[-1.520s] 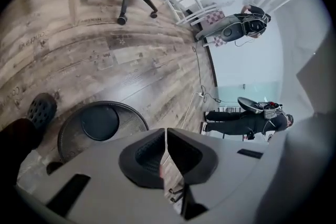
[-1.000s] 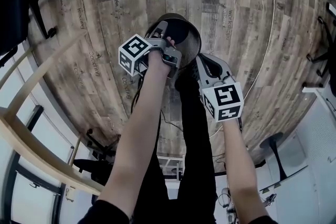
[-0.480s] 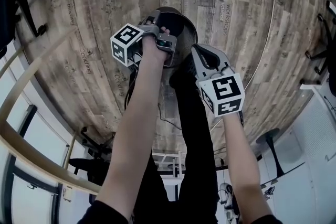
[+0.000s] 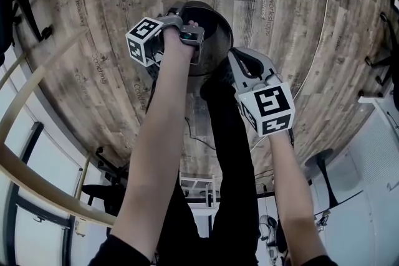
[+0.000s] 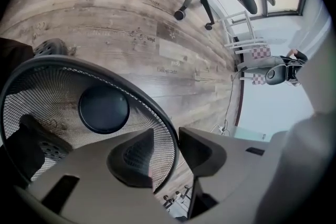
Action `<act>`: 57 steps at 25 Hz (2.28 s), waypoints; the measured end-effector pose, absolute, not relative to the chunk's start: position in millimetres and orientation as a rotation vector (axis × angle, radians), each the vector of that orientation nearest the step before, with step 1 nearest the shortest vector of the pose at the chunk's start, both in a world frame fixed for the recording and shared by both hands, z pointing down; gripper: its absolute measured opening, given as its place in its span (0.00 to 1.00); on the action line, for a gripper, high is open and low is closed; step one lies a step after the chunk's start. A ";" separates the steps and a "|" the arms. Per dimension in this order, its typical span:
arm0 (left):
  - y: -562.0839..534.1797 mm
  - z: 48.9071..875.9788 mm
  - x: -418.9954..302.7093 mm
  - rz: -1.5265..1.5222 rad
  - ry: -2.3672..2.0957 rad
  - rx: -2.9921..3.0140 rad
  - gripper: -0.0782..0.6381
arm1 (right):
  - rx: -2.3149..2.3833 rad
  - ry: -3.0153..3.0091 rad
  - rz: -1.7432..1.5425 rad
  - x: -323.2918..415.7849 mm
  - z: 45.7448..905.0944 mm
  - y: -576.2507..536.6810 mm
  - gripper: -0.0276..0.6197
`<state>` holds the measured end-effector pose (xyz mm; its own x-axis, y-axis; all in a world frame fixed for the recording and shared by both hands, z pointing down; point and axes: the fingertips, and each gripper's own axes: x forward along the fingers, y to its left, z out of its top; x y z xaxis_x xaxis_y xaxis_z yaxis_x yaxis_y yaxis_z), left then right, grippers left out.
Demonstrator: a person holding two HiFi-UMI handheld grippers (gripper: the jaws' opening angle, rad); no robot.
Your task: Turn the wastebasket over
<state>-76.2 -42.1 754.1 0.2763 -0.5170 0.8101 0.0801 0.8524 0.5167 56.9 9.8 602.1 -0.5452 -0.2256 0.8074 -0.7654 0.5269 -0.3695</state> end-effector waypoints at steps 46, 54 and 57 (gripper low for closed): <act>74.2 659.0 -56.4 -0.156 -1.142 0.740 0.16 | 0.904 -2.023 1.056 54.6 576.0 16.4 0.09; 74.5 611.7 -72.1 -0.064 -1.015 1.033 0.16 | 0.855 -2.038 0.967 48.6 593.2 -14.9 0.09; 74.9 594.0 -78.2 -0.032 -0.958 1.125 0.16 | 0.849 -2.040 0.966 49.3 597.2 -27.3 0.13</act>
<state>-78.2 74.9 594.0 0.6181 -0.4693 0.6306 -0.4265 0.4738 0.7705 49.3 -27.3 597.2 -0.5287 -0.2528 0.8103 -0.7870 0.5037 -0.3564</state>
